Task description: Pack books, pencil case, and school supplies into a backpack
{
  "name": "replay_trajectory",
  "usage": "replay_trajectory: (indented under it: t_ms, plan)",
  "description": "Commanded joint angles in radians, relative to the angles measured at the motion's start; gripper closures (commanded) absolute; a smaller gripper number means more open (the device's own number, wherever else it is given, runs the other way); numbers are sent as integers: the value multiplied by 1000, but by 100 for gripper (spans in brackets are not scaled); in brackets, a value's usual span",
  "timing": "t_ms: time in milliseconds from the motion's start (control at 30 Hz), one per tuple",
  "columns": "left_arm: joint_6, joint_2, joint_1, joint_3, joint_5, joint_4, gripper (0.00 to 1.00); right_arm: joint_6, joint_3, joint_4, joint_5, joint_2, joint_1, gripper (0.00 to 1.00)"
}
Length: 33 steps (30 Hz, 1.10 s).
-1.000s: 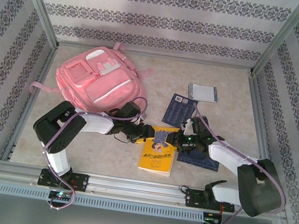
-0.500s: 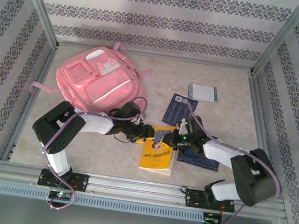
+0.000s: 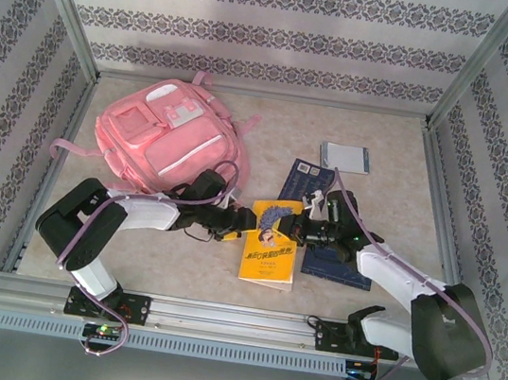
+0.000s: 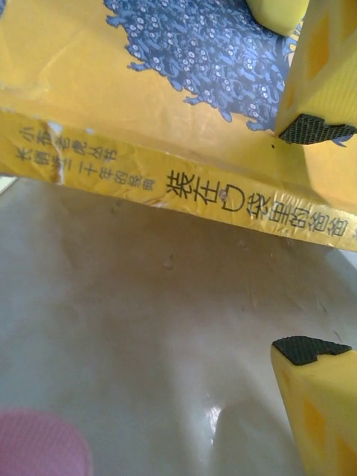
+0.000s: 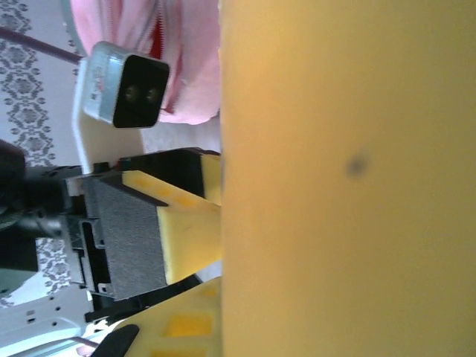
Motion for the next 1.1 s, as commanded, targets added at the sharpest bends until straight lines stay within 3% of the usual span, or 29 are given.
replay_trajectory:
  t_ms: [0,233,367,567,833,900,1000,1067]
  plan:
    - [-87,27,13,-23,66,237,29,47,27,78,-59,-25,-11,100]
    - [-300,162,13,-68,137,666,33,137,2,197,-60,0,-9,100]
    - [-387,219,13,-92,146,852,44,146,13,196,-48,-8,-9,100]
    - [-385,202,13,-113,135,871,71,135,16,170,-34,-14,-9,100]
    - [-311,124,13,-114,113,747,88,70,13,74,19,-27,-11,100]
    - [-285,99,13,-113,103,696,91,21,22,-5,59,-32,-11,88]
    - [-237,63,14,-111,88,611,93,-70,41,-141,129,-34,-11,53]
    - [-203,40,13,-109,79,557,94,-132,55,-241,195,-38,-11,41]
